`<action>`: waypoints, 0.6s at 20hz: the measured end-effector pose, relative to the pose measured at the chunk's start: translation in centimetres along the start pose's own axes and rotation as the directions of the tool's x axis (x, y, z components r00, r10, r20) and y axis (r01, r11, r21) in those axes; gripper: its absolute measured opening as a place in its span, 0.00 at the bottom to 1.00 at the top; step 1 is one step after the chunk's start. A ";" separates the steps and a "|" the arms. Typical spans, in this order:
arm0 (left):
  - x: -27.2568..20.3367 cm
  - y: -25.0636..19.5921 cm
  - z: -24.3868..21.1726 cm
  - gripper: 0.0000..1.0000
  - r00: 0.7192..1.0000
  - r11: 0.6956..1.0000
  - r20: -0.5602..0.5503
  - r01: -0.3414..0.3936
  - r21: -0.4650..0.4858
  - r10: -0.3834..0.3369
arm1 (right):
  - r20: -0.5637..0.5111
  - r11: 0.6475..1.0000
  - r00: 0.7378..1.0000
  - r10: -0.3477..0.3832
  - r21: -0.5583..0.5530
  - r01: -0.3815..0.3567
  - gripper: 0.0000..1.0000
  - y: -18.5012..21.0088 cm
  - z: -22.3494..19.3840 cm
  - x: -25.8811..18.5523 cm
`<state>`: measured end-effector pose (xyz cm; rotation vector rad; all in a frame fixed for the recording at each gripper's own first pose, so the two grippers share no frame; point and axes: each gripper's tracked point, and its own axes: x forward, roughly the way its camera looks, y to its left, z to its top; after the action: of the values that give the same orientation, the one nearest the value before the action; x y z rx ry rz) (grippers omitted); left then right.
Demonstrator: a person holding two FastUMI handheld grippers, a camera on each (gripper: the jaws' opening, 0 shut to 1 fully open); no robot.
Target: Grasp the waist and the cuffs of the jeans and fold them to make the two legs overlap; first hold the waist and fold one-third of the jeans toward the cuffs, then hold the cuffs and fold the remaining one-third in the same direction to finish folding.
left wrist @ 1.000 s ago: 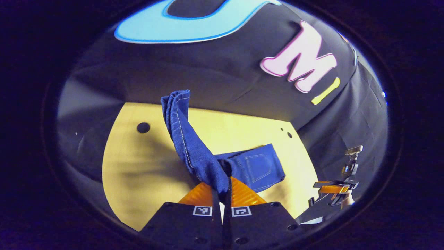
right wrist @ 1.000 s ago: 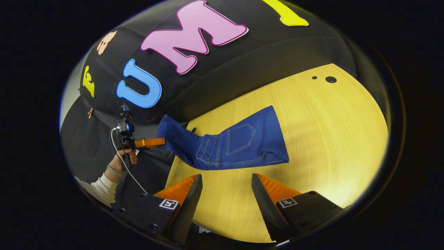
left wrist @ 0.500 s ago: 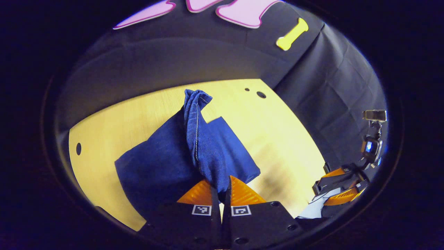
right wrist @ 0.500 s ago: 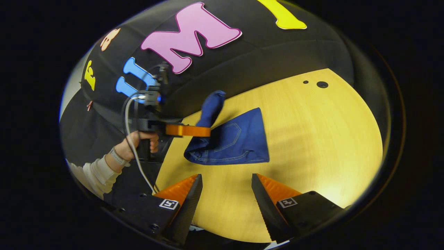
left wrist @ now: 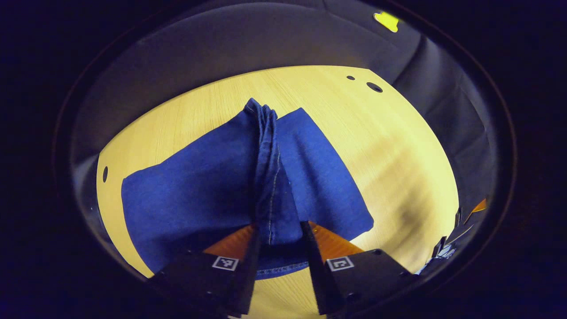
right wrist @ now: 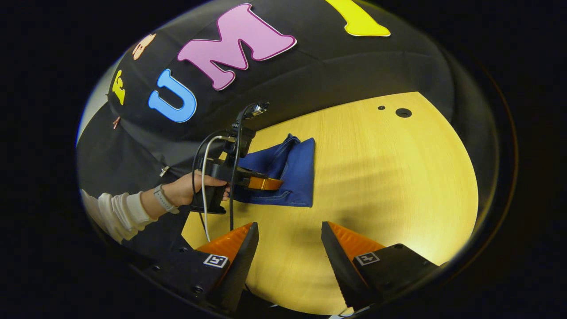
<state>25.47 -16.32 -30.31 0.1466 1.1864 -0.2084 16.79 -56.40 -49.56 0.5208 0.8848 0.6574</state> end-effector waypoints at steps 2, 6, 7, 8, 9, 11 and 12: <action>-1.5 -1.0 1.2 0.73 0.996 0.998 0.089 0.022 -0.055 -0.017 | 0.039 0.999 0.999 -0.025 -0.043 0.027 0.88 -0.6 0.9 -0.5; -10.4 -1.8 2.7 0.90 0.933 0.995 0.360 0.057 -0.078 -0.025 | 0.171 0.983 0.981 -0.090 -0.145 0.115 0.88 -0.3 2.9 -3.0; -13.1 -1.8 2.6 0.93 0.906 0.998 0.422 0.039 -0.057 -0.011 | 0.215 0.977 0.972 -0.095 -0.167 0.133 0.91 0.4 3.5 -4.0; -15.8 -2.4 2.2 0.96 0.878 0.999 0.479 0.024 -0.039 -0.002 | 0.256 0.973 0.962 -0.091 -0.184 0.141 0.93 1.4 4.1 -5.0; -18.4 -2.8 1.5 0.96 0.849 1.000 0.528 0.004 -0.029 0.012 | 0.299 0.968 0.950 -0.092 -0.195 0.155 0.93 2.5 4.6 -6.1; -23.9 -3.8 -0.2 0.98 0.773 0.999 0.633 -0.029 -0.028 0.040 | 0.383 0.961 0.919 -0.094 -0.206 0.185 0.93 4.9 5.4 -8.9; -26.8 -4.5 -1.6 0.97 0.732 0.998 0.679 -0.043 -0.037 0.057 | 0.425 0.955 0.899 -0.103 -0.210 0.209 0.93 6.0 5.7 -10.5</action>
<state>13.37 -18.04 -5.97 0.0717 0.4393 -0.1797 14.85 -60.53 -37.01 0.3356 0.4308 0.4771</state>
